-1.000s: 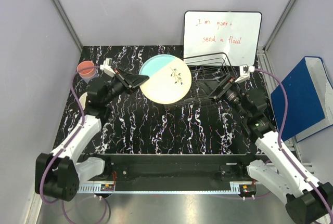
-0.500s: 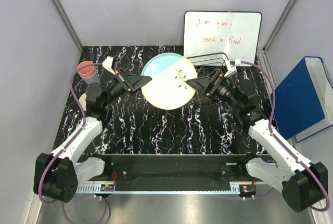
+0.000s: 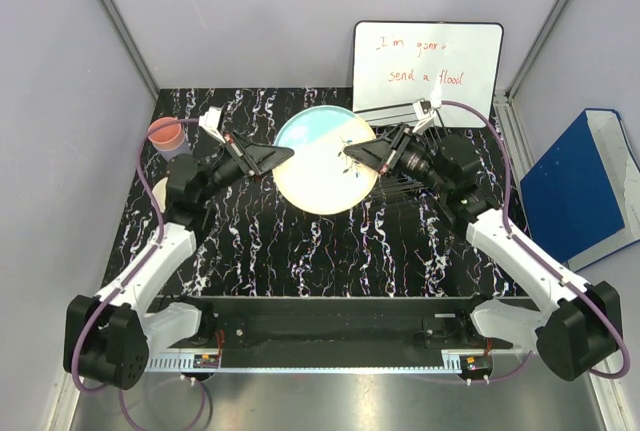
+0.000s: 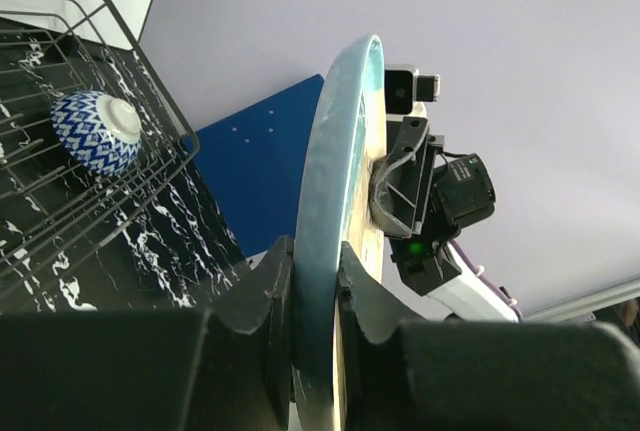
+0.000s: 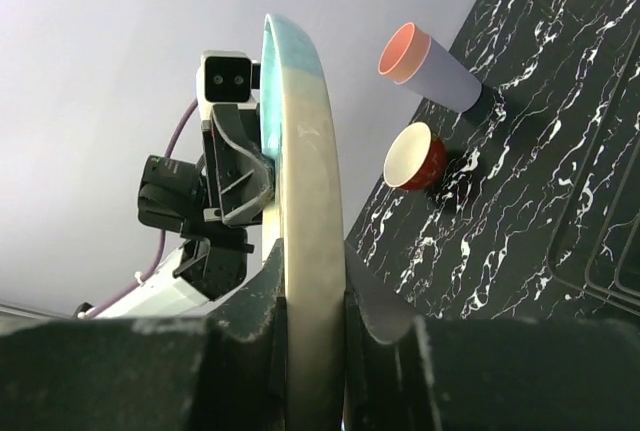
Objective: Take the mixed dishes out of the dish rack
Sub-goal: Pick up the plate from the dish rack, then place the plate at the center of the board.
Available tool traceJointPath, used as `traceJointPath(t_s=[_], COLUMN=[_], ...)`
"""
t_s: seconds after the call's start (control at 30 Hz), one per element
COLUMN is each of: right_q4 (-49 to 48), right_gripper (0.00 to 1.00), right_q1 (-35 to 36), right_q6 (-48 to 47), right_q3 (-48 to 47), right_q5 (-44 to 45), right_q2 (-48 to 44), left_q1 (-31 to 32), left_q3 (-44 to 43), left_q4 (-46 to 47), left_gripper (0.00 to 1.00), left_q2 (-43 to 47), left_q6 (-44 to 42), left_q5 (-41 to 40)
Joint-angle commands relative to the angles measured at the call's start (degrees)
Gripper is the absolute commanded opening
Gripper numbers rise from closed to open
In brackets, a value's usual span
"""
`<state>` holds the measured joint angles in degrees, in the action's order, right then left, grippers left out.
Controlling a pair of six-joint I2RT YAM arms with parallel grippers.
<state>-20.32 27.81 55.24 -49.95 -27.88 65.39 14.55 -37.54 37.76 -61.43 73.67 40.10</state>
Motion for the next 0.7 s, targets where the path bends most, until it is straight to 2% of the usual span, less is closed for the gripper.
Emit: traceJointPath(t_s=[0.0, 0.03, 0.1, 0.13, 0.17, 0.2, 0.27, 0.3, 0.37, 0.43, 0.5, 0.67], right_q4=[2.02, 2.82, 5.36, 6.07, 6.77, 8.17, 9.15, 8.81, 7.49, 4.77, 2.57, 1.42], right_gripper=[0.0, 0.0, 0.0, 0.0, 0.0, 0.0, 0.0, 0.0, 0.0, 0.0, 0.0, 0.0], right_q1=[1.54, 1.54, 1.54, 1.54, 1.54, 1.63, 1.89, 1.98, 2.24, 3.38, 4.44, 9.53], right_q6=[-5.93, -6.28, -7.42, -7.87, -8.13, -9.27, -9.63, -9.02, -8.14, -7.0, -6.29, -6.38], right_q3=[-0.85, -1.02, -1.46, -1.9, -2.08, -2.34, -2.43, -2.25, -2.69, -4.18, -6.29, -14.81], right_q5=[1.33, 2.21, 3.09, 3.44, 3.44, 3.44, 3.88, 3.97, 2.4, 1.43, 0.72, 1.24], right_q2=[-1.57, -2.88, -4.03, -4.91, -5.26, -5.27, -4.66, -4.04, -0.89, 3.49, 6.76, 15.99], left_q1=[1.19, 0.93, -0.3, -0.57, -0.57, -0.57, -0.57, -0.83, -0.83, -0.83, -0.83, -0.75], left_q3=[-8.59, -9.91, -14.65, -16.67, -22.17, -25.97, -35.96, -38.2, -42.07, -41.57, -37.97, -30.59], left_q4=[-3.11, -5.48, -18.2, -23.9, -35.79, -42.18, -55.44, -57.77, -60.77, -60.52, -58.33, -58.41], left_gripper=[0.2, 0.58, 0.88, 0.99, 0.99, 0.99, 0.99, 0.99, 0.99, 0.99, 0.99, 0.99], left_q2=[2.45, 2.54, 3.94, 4.82, 6.05, 6.23, 5.8, 5.88, 6.4, 7.63, 10.0, 15.27], left_q6=[-7.11, -8.79, -16.48, -20.11, -24.49, -34.46, -39.9, -42.62, -43.78, -42.21, -40.72, -39.74], left_q5=[-0.54, -0.98, -5.71, -9.47, -13.95, -23.82, -34.6, -41.87, -45.18, -44.5, -41.95, -42.03])
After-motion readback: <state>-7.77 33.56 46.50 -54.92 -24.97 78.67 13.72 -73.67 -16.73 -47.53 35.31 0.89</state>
